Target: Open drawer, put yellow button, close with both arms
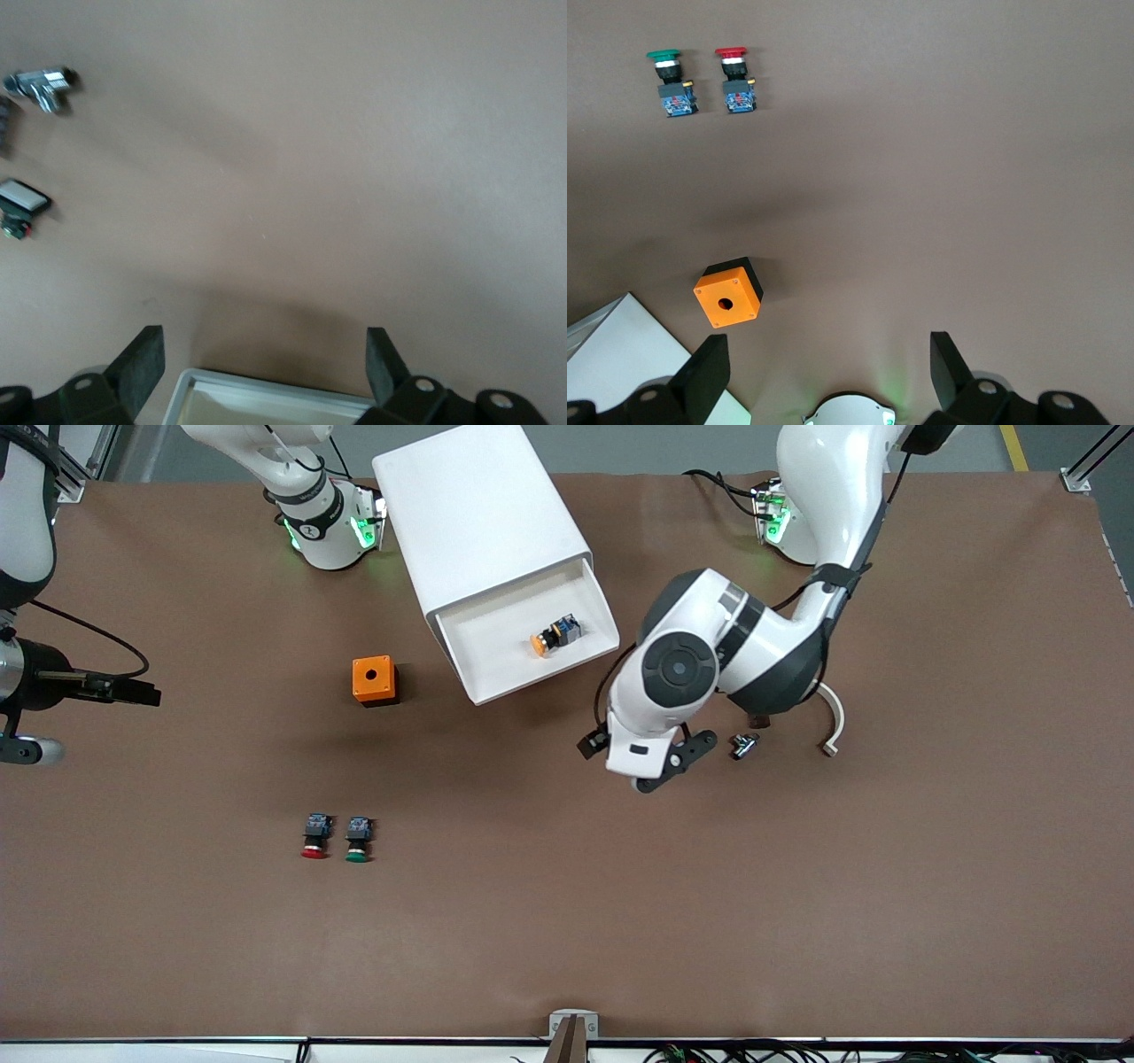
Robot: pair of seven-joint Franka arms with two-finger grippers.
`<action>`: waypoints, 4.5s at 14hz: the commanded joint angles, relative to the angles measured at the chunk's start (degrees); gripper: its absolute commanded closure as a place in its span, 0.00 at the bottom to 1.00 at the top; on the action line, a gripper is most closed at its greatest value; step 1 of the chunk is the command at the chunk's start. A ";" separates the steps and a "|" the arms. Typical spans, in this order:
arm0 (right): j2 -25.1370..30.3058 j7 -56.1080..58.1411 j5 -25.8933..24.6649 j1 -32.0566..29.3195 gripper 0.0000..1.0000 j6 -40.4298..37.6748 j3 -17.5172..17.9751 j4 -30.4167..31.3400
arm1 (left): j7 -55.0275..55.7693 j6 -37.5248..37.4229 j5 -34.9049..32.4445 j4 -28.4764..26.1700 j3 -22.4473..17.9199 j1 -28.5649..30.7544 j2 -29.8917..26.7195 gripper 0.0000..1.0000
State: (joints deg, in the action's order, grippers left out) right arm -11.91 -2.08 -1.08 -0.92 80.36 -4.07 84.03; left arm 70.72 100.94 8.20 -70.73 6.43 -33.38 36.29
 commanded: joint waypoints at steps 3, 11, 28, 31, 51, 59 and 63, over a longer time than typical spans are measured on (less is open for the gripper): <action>0.23 0.14 0.11 -1.63 0.00 -0.29 1.35 -0.62 | 4.24 1.89 -1.43 -0.38 -0.28 -5.80 0.79 0.00; -0.13 0.14 -0.15 -2.86 0.00 -0.81 1.52 -5.88 | 8.38 2.68 2.07 -0.38 -0.01 -12.75 1.06 0.00; 11.45 0.14 3.72 -4.18 0.00 -2.33 1.43 0.85 | 9.26 2.33 17.03 -5.56 -0.01 -14.96 1.24 0.00; 16.99 0.14 2.84 -1.38 0.00 0.24 1.17 6.05 | 9.35 2.33 8.55 -5.30 -2.38 -13.73 -0.43 0.00; 17.80 0.41 -0.59 0.39 0.00 3.23 1.08 6.32 | -63.56 -25.89 -5.29 -12.67 -3.43 35.57 -31.54 0.00; 17.63 5.15 -0.33 -0.49 0.00 4.37 0.91 6.41 | -71.34 -10.78 -9.87 -19.20 -6.70 32.94 -36.83 0.00; 17.63 5.06 0.29 -0.49 0.00 4.28 0.91 7.20 | -71.24 -11.03 -9.08 -18.66 -6.08 33.03 -36.73 0.00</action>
State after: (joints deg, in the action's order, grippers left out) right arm 5.07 2.09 -0.63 -1.08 84.15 -3.40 90.27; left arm -0.54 89.44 -0.32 -89.08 0.06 -0.44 0.30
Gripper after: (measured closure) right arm 0.000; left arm 0.000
